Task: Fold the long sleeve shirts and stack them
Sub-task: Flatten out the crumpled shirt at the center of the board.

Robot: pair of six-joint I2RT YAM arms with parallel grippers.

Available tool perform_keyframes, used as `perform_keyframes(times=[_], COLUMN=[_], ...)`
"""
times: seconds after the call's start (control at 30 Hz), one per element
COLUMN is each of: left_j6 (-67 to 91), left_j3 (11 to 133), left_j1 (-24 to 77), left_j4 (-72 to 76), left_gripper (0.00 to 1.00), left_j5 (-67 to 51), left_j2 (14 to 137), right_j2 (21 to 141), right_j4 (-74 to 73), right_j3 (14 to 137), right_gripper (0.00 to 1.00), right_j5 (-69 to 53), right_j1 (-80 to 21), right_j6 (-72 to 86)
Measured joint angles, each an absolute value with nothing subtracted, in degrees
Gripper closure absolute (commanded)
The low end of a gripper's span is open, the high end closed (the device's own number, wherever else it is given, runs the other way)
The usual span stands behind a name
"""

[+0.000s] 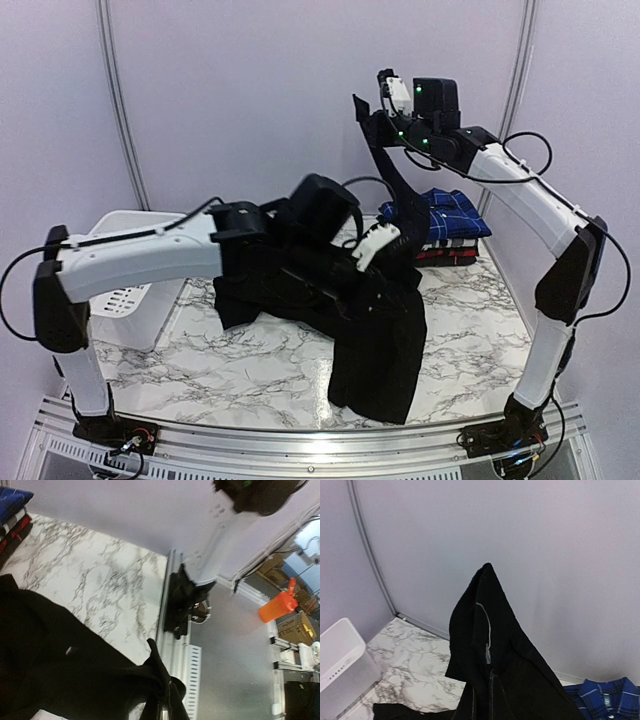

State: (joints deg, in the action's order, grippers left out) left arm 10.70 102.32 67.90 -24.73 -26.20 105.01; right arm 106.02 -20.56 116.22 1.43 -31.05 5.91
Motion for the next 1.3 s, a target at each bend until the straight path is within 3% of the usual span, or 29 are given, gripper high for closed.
perform_keyframes(times=[0.17, 0.23, 0.47, 0.7, 0.87, 1.07, 1.13, 1.3], left_j6=[11.5, 12.9, 18.8, 21.6, 24.2, 27.4, 28.2, 28.1], left_j3=[101.6, 99.2, 91.0, 90.0, 94.3, 98.9, 100.8, 104.6], left_j1=[67.2, 66.0, 58.5, 56.1, 55.2, 52.0, 51.1, 49.6], left_j4=[-26.9, -25.8, -19.4, -12.4, -10.7, -10.9, -10.9, -10.7], left_gripper=[0.44, 0.38, 0.22, 0.04, 0.03, 0.15, 0.30, 0.88], left_j5=[-18.7, -15.1, 3.2, 11.7, 16.4, 22.3, 23.6, 25.6], left_j2=[111.3, 109.6, 100.6, 102.9, 108.7, 114.0, 115.3, 117.2], right_j2=[109.2, 109.7, 110.5, 110.5, 108.7, 103.7, 101.9, 98.9], right_j4=[-20.2, -20.0, -15.7, -9.5, -5.6, -2.5, -1.4, 0.8], right_j3=[119.3, 119.3, 117.2, 111.3, 106.5, 100.1, 98.3, 94.7], right_gripper=[1.00, 1.00, 1.00, 1.00, 1.00, 1.00, 1.00, 1.00], right_j5=[-5.4, -7.8, -14.8, -20.9, -23.6, -24.3, -24.4, -24.4], right_j1=[-33.9, -34.4, -34.6, -35.8, -36.6, -36.9, -37.2, -38.2], right_j6=[10.0, 12.2, 20.2, 28.7, 32.9, 35.9, 36.5, 37.2])
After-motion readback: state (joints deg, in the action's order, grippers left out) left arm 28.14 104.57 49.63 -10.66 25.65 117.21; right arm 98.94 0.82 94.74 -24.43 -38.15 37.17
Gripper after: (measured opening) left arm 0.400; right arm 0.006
